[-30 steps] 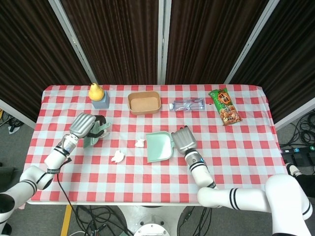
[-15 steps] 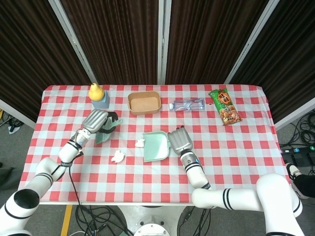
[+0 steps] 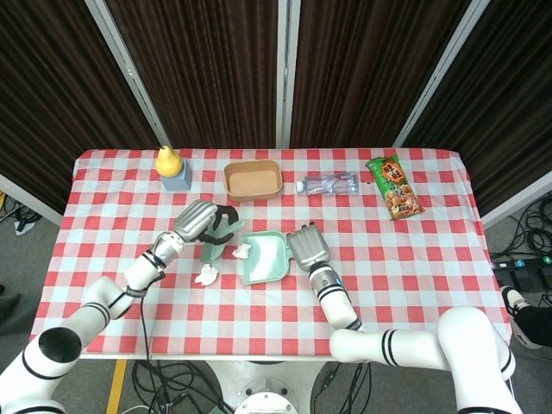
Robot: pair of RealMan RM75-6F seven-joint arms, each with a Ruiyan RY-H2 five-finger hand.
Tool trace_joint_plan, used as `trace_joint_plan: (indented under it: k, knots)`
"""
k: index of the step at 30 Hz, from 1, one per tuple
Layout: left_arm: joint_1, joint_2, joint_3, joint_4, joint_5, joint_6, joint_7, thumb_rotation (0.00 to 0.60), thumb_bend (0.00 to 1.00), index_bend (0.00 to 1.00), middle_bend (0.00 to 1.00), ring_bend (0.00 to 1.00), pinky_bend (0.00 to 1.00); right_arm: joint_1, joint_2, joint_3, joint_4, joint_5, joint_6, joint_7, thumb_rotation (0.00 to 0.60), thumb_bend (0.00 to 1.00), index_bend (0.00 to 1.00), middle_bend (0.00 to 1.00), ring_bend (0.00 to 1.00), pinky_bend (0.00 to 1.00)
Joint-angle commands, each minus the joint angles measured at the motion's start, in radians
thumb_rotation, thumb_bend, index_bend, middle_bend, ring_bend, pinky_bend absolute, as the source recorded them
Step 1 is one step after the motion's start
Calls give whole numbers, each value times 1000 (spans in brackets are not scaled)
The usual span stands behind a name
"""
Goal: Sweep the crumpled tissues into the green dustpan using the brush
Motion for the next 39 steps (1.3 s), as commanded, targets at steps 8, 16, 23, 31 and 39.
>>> trace_joint_plan:
  k: [8,16,23,31,39]
  knots:
    - [-58,8,-41,-175,-23,-6,-56,600,429,525,566,662,855,-29,-29,2,37,-61,-23,96,600,390,640,581,355,281]
    - [-38,75,-64,-276,-40,51,16,600,430,525,566,662,855,-37,-31,2,75,-90,-62,136,600,390,641,581,355,279]
    - [79,232,-57,-502,-120,70,160,600,431,524,566,662,855,-29,-1,-19,89,-118,-132,147,600,391,643,581,355,260]
    - [215,266,-42,-645,-219,111,388,600,431,524,566,662,855,-29,19,-39,68,-162,-145,161,600,390,644,581,354,257]
    - [234,151,-73,-608,-240,109,487,600,431,524,565,663,855,-2,35,-45,22,-130,-115,86,600,390,643,581,354,256]
